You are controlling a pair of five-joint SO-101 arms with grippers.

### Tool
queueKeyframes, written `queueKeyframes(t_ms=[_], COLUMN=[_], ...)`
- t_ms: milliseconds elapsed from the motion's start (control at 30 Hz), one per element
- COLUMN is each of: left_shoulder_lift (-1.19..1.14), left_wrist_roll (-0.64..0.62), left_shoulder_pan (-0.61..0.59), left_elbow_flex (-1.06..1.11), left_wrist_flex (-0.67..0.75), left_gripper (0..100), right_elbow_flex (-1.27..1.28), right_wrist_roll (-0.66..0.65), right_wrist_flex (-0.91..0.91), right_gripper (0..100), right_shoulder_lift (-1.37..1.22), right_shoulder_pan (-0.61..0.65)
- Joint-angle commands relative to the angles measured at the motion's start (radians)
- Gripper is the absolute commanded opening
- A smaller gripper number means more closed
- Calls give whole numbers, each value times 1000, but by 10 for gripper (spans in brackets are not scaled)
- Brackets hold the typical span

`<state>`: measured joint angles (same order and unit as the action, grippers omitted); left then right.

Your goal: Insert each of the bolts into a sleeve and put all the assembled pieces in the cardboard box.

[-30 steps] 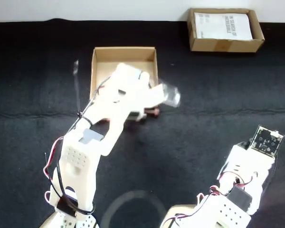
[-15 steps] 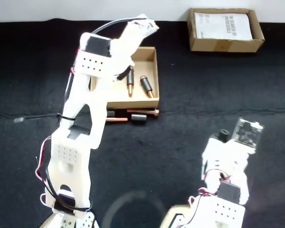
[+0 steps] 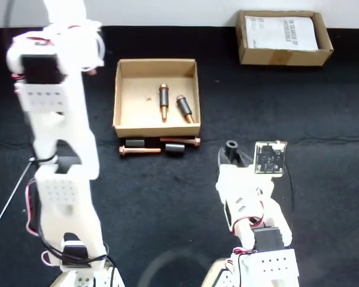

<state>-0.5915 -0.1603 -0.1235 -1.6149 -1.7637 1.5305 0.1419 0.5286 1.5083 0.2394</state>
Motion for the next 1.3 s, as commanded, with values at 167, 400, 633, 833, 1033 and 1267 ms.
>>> queueKeyframes(t_ms=[167, 400, 633, 833, 1033, 1267], left_shoulder_lift=[346, 591, 934, 1138, 1191, 1194], left_wrist_roll=[-12, -8, -6, -9, -11, -11], left_shoulder_pan=[-8, 81, 153, 202, 272, 371], left_elbow_flex=[-2, 64, 536, 888, 1145, 1472], left_wrist_flex=[-5, -5, -2, 8, 175, 549], left_gripper=[8, 8, 8, 8, 8, 8], right_elbow_flex=[-74, -73, -65, -64, -61, -25], right_wrist_roll=[11, 8, 6, 6, 11, 11], right_wrist_flex=[-96, -179, -292, -325, -320, -323], right_gripper=[7, 7, 7, 7, 7, 7], right_shoulder_lift=[8, 8, 8, 8, 8, 10], right_shoulder_pan=[76, 145, 148, 173, 249, 275])
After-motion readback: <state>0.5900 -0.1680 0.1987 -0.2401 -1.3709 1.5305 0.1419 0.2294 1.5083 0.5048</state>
